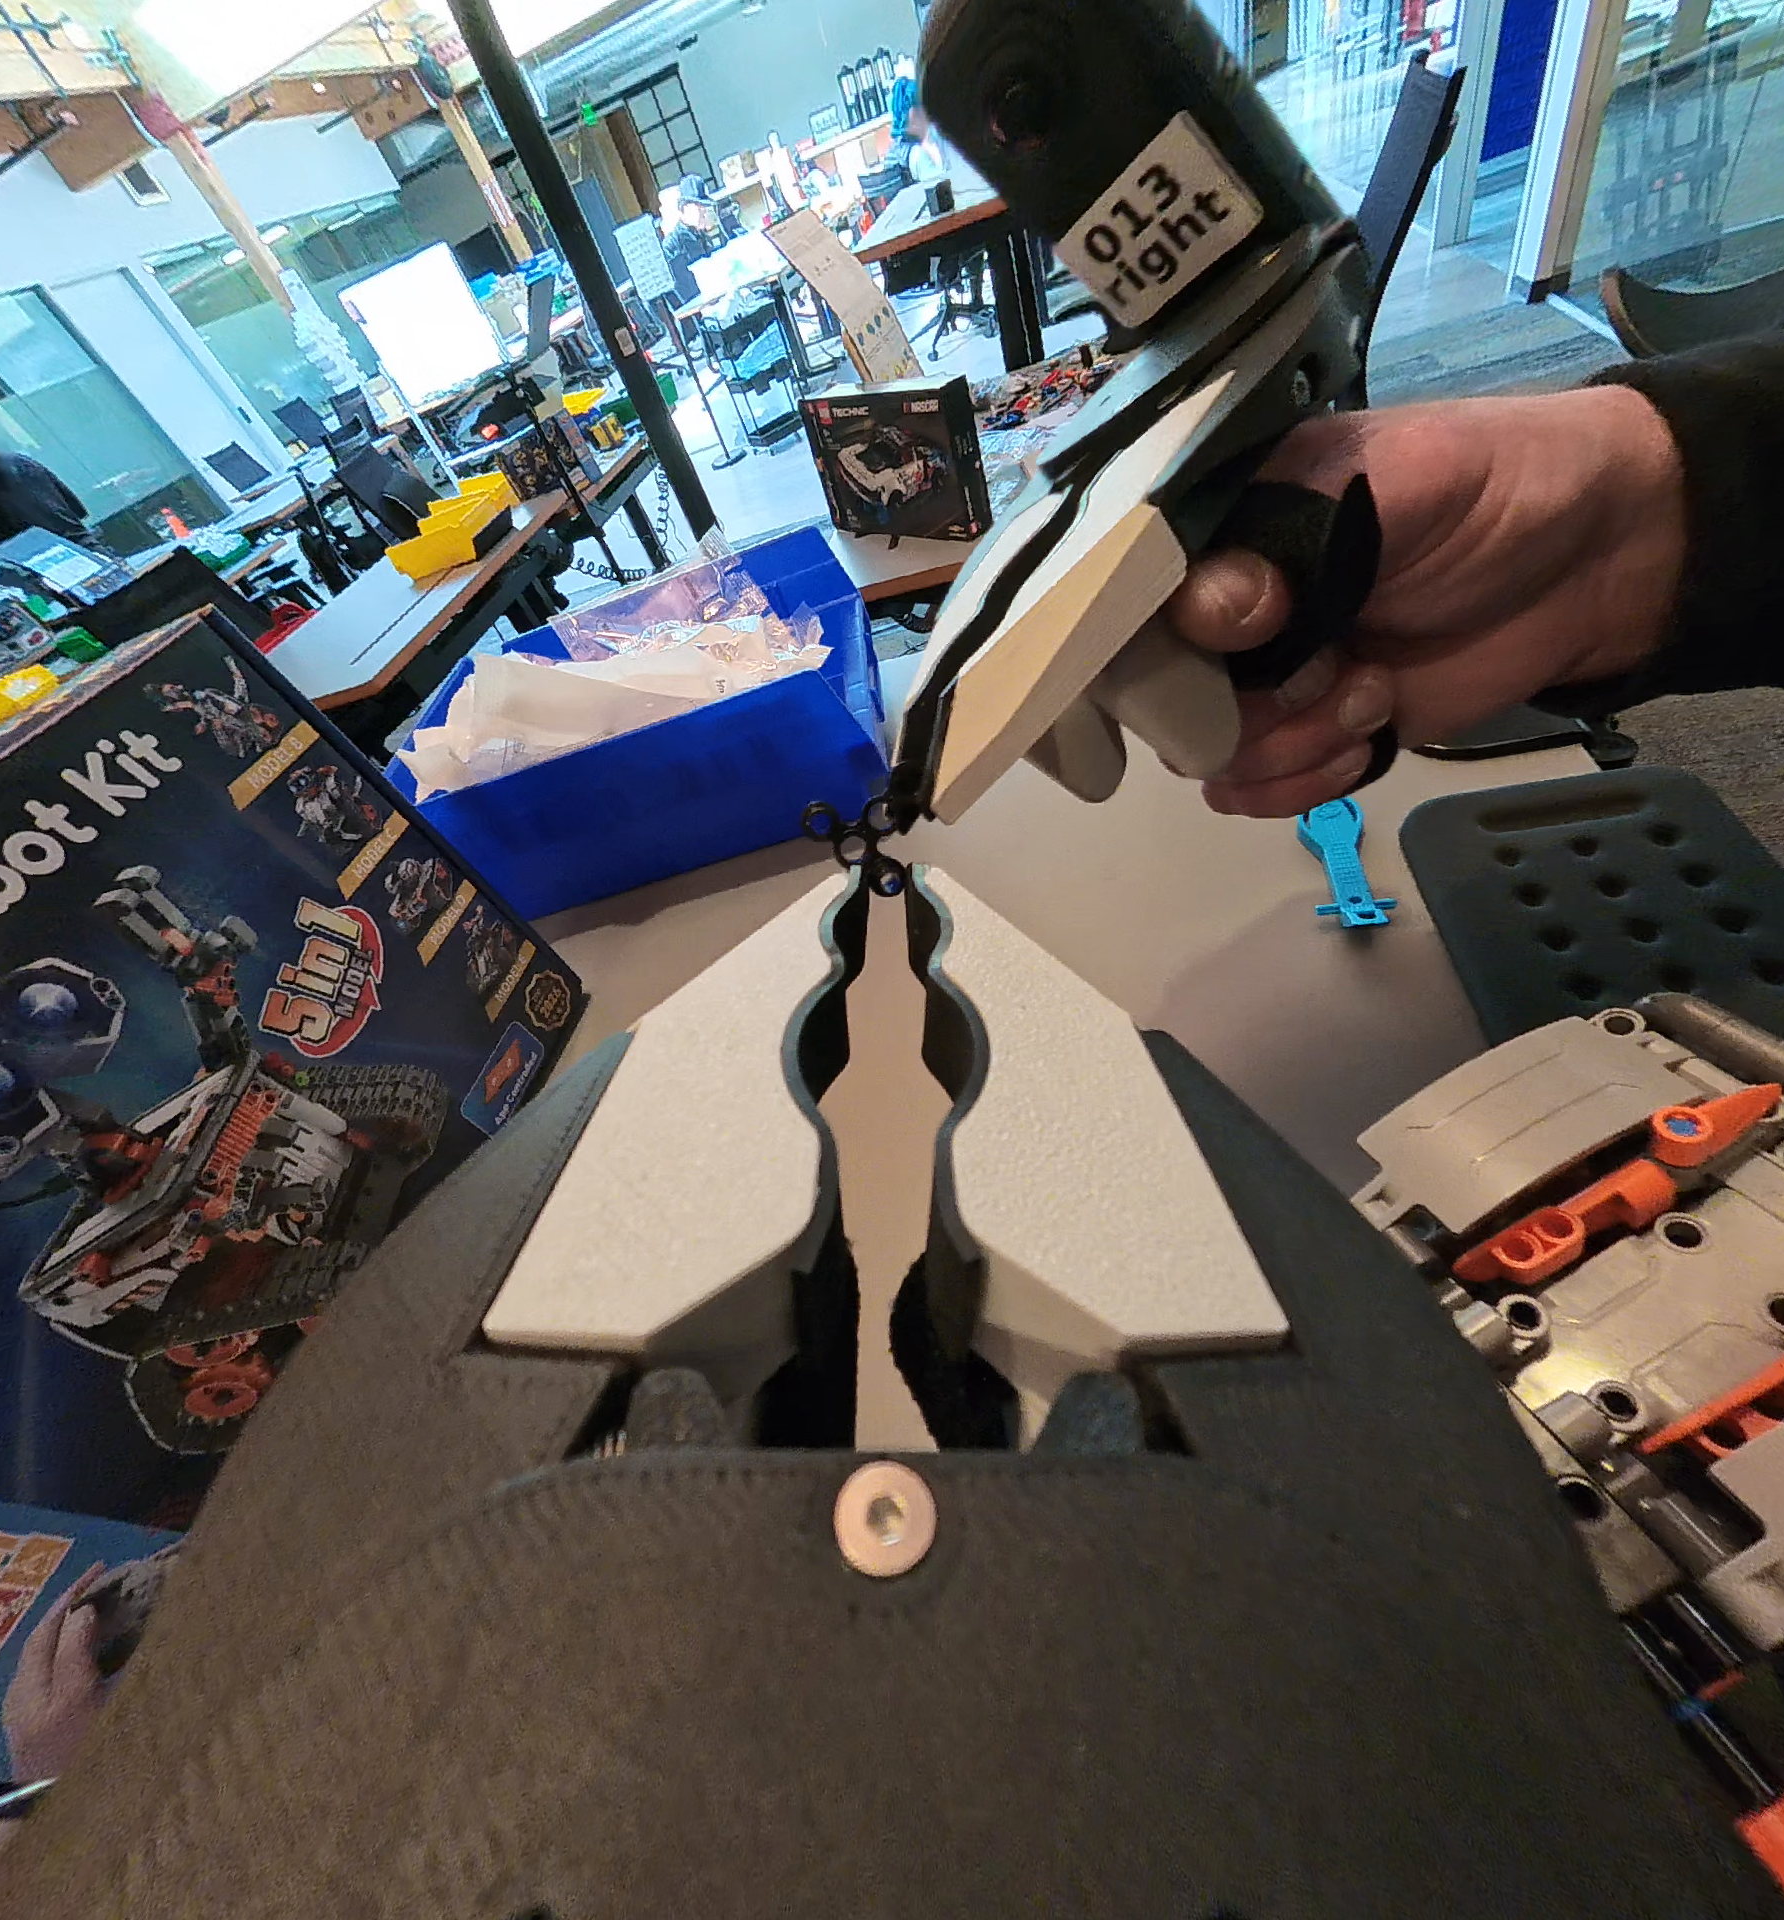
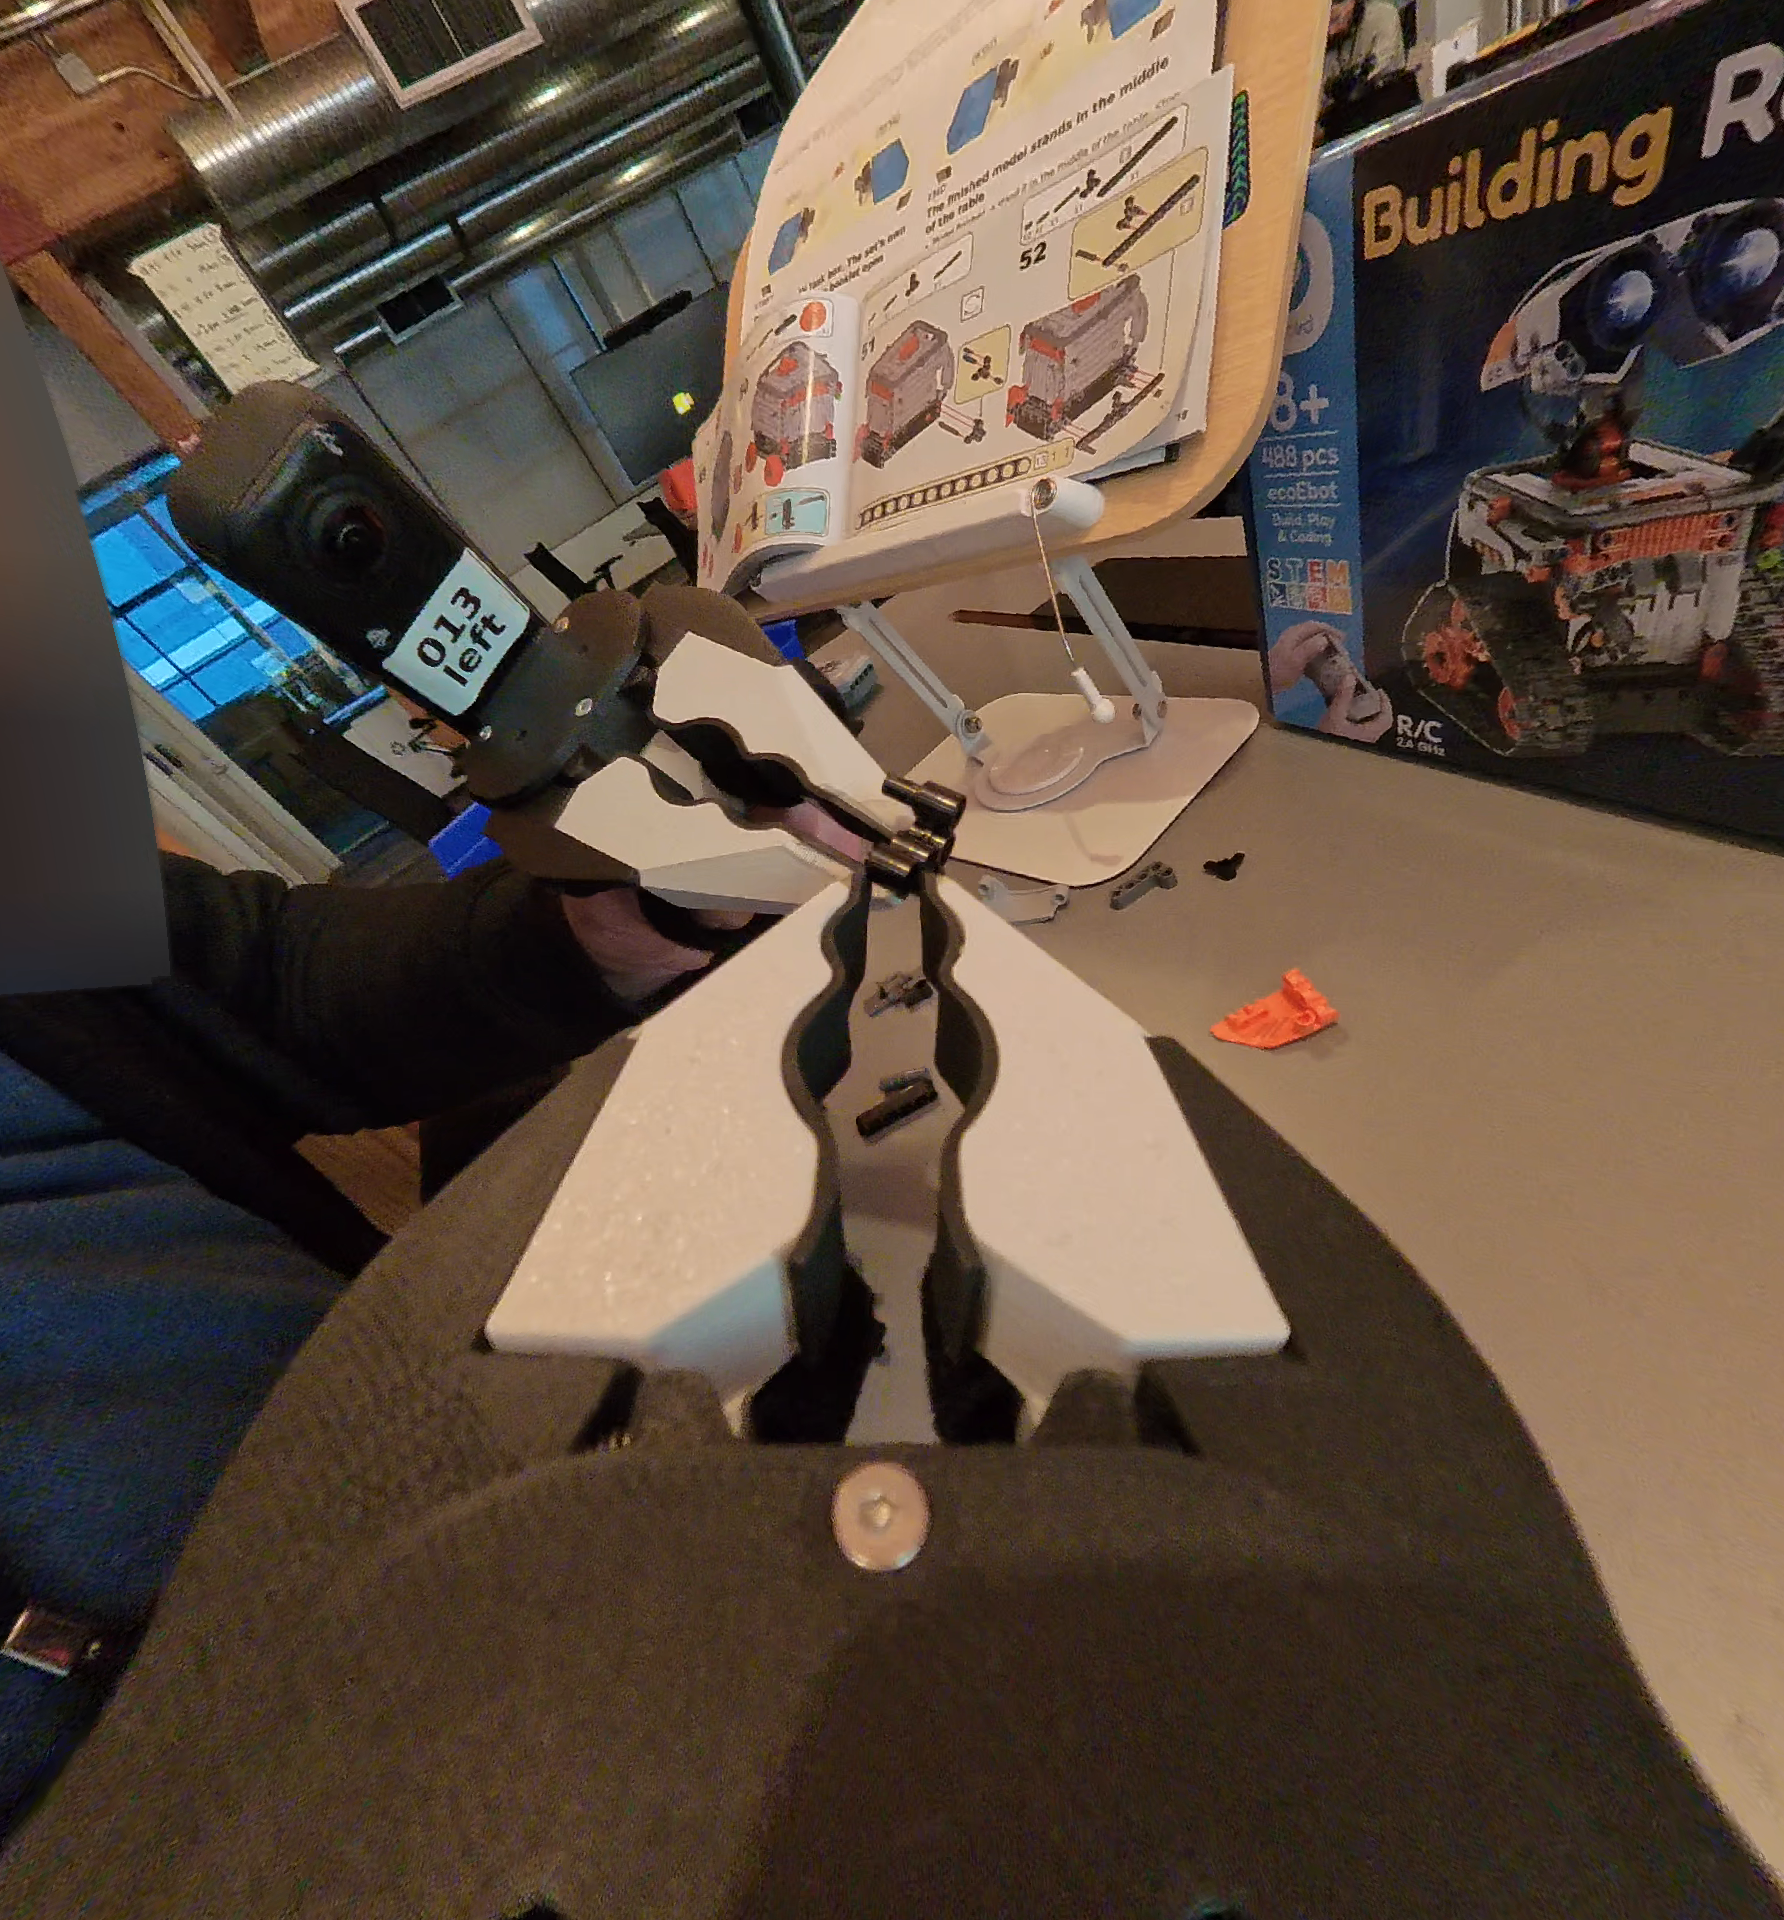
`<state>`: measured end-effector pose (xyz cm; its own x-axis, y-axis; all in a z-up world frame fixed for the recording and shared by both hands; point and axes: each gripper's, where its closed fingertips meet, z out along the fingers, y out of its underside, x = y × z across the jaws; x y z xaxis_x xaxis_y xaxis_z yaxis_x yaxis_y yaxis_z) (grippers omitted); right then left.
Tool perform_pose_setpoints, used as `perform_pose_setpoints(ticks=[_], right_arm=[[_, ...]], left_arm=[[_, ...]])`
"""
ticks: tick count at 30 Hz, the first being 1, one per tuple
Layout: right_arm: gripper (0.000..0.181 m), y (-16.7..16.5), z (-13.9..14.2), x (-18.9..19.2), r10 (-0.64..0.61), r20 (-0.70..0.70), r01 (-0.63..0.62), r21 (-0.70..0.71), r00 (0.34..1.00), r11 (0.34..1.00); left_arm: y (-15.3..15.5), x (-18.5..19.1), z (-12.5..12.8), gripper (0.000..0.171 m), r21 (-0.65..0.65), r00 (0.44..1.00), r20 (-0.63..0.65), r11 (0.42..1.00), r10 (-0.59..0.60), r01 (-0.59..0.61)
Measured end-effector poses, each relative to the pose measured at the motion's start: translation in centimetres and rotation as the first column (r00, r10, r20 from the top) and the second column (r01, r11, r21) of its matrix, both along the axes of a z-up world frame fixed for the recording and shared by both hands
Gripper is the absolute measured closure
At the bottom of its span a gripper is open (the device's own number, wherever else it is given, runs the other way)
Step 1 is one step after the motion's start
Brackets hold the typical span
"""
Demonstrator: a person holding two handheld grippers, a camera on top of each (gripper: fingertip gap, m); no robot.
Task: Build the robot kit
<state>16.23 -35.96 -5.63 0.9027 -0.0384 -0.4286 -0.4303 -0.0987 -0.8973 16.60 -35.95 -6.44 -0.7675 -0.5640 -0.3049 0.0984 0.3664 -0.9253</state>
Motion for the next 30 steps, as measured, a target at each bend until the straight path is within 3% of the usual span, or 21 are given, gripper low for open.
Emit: perform_pose_setpoints(ticks=[12,18,21,25,28,30], right_arm=[[0.181,-0.8,-0.6,-0.3,0.043,0.15,-0.025,-0.121,0.988,0.992],[0.181,-2.1,-0.7,0.3,0.017,0.092,-0.006,-0.112,0.996,0.994],[0.181,-3.6,-1.4,1.1,-0.011,0.079,0.021,-0.13,0.997,0.991],[0.171,-6.4,-5.6,4.0,-0.083,0.155,0.133,-0.349,0.984,0.927],[0.161,-8.7,-8.8,6.1,-0.107,0.174,0.178,-0.476,0.979,0.861],[0.165,-9.5,-9.9,7.8,-0.112,0.258,0.236,-0.523,0.96,0.819]], left_arm=[[-1.3,-0.8,-0.6,0.171,0.01,0.997,-0.03,0.997,-0.074,0.075],[-1.0,-0.8,-1.1,0.171,0.027,0.996,-0.047,0.996,-0.079,0.081],[0.4,-0.7,-2.1,0.171,0.037,0.991,-0.12,0.997,-0.063,0.067],[2.5,0.7,-5.1,0.164,0.096,0.958,-0.286,0.994,-0.017,0.046],[2.1,0.5,-8.3,0.157,0.148,0.903,-0.427,0.983,-0.035,0.108],[2.0,0.3,-10.2,0.151,0.187,0.879,-0.476,0.973,-0.029,0.134]])
